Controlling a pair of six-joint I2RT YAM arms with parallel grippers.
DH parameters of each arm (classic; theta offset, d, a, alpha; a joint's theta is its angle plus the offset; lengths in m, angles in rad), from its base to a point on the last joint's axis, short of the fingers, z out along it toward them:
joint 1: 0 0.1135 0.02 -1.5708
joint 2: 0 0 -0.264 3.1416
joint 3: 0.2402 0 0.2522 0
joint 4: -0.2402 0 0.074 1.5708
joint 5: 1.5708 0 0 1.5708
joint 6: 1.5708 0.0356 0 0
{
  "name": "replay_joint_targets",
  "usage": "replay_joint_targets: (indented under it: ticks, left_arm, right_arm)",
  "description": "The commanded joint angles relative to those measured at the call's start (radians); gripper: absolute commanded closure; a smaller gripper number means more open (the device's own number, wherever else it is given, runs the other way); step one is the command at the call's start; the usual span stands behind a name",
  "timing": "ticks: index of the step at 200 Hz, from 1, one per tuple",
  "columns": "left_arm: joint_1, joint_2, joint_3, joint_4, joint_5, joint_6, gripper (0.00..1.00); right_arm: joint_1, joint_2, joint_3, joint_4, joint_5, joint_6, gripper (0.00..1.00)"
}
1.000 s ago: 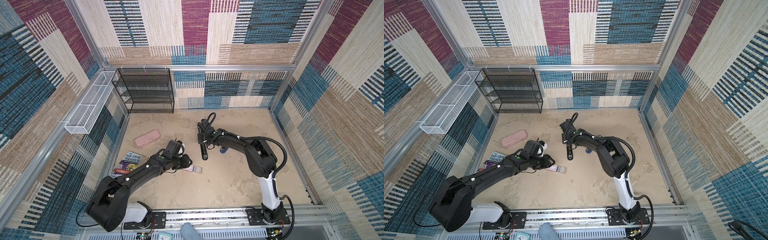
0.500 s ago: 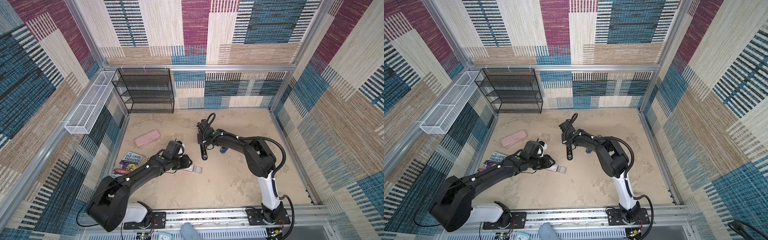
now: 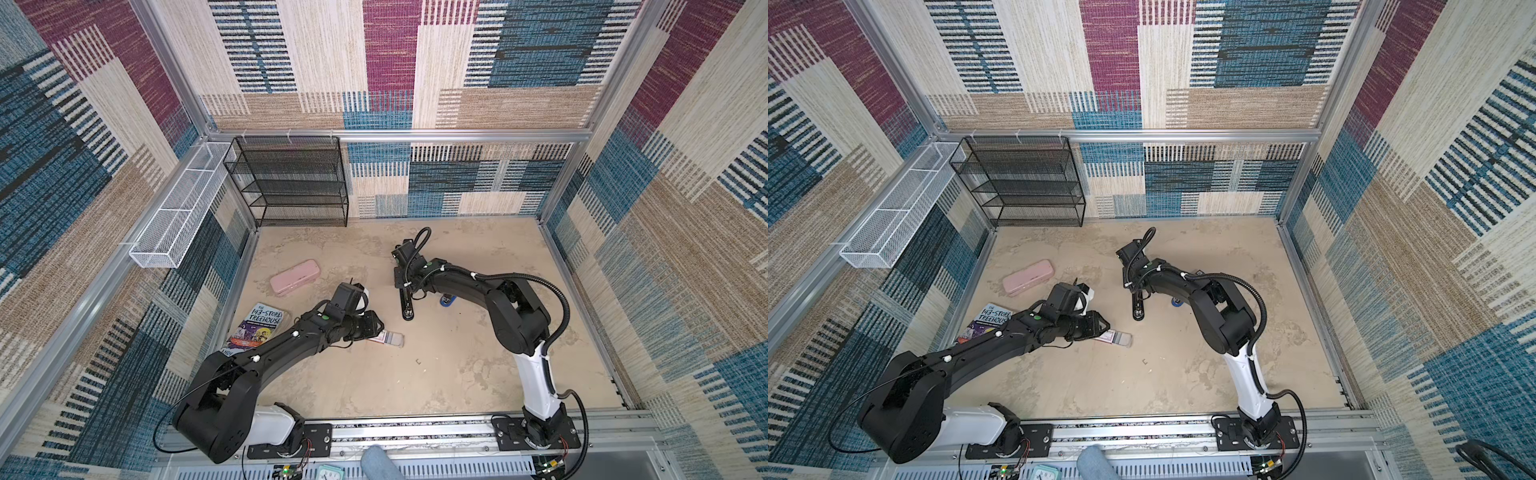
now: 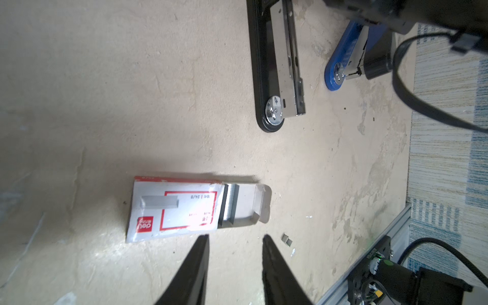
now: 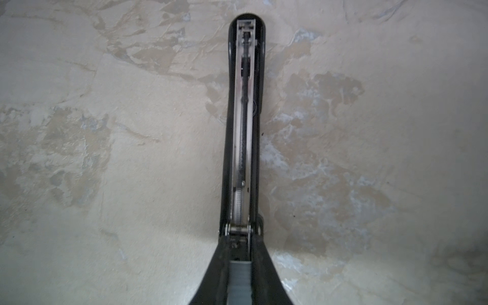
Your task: Load the staples into the stapler
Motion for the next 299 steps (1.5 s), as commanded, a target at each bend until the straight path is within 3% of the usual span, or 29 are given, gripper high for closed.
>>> replay_joint_targets:
  ticks: [1, 299]
  left_arm:
    - [0.0, -0.002, -0.003, 0.023, 0.012, -0.01, 0.63]
    - [0.0, -0.01, -0.018, 0.022, 0.012, -0.011, 0.63]
  right_arm:
    - [0.002, -0.012, 0.034, -0.02, 0.026, 0.006, 0.81]
    - [0.016, 0.041, 0.044, -0.029, 0.038, 0.036, 0.81]
